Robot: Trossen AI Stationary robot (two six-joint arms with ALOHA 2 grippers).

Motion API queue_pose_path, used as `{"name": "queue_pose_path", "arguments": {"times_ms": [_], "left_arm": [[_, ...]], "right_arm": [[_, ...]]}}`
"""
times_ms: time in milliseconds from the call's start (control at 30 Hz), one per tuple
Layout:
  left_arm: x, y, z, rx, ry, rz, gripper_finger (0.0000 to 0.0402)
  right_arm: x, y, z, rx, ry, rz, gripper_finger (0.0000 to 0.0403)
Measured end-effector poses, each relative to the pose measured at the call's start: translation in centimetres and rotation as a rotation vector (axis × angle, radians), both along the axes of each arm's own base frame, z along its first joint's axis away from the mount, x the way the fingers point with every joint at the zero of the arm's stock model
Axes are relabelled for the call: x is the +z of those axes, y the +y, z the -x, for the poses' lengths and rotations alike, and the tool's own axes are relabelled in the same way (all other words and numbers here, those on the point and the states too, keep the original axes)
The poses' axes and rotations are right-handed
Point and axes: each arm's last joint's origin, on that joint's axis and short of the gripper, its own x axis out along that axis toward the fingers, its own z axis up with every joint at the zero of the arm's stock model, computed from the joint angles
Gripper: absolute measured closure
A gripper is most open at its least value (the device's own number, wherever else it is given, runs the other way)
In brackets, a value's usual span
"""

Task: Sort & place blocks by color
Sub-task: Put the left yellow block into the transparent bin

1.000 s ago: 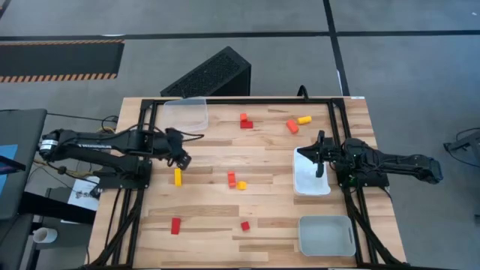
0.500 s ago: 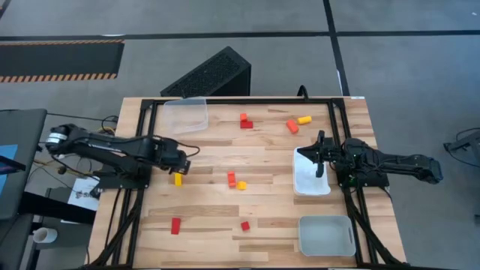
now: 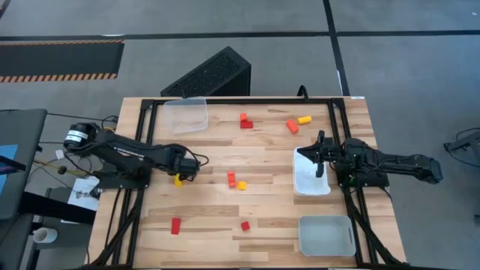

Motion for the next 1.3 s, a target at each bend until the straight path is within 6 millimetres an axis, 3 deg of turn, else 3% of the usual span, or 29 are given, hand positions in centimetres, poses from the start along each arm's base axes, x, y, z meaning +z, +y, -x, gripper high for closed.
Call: {"name": "queue_pose_path", "arguments": {"times_ms": [267, 633, 800, 1033, 1300], "left_arm": [[-0.5, -1.8, 0.5, -0.01, -0.106, -0.018, 0.0103], [-0.7, -1.4, 4.9, 0.121, -0.319, -0.019, 0.0102], [-0.2, -1.0, 5.1, 0.085, -0.363, -0.129, 0.0102], [-0.2, -1.0, 5.1, 0.012, -0.342, -0.132, 0.0102], [-0.3, -0.9, 5.2, 0.101, -0.338, -0.051, 0.0102]], "right_arm": [[0.0, 0.0, 0.0, 0.0, 0.0, 0.0, 0.0361], [0.0, 0.0, 0.0, 0.0, 0.0, 0.0, 0.0361], [0.0, 0.0, 0.0, 0.0, 0.001, 0.0, 0.0361], [0.0, 0.0, 0.0, 0.0, 0.001, 0.0, 0.0361], [0.0, 0.0, 0.0, 0.0, 0.001, 0.0, 0.0361]]}}
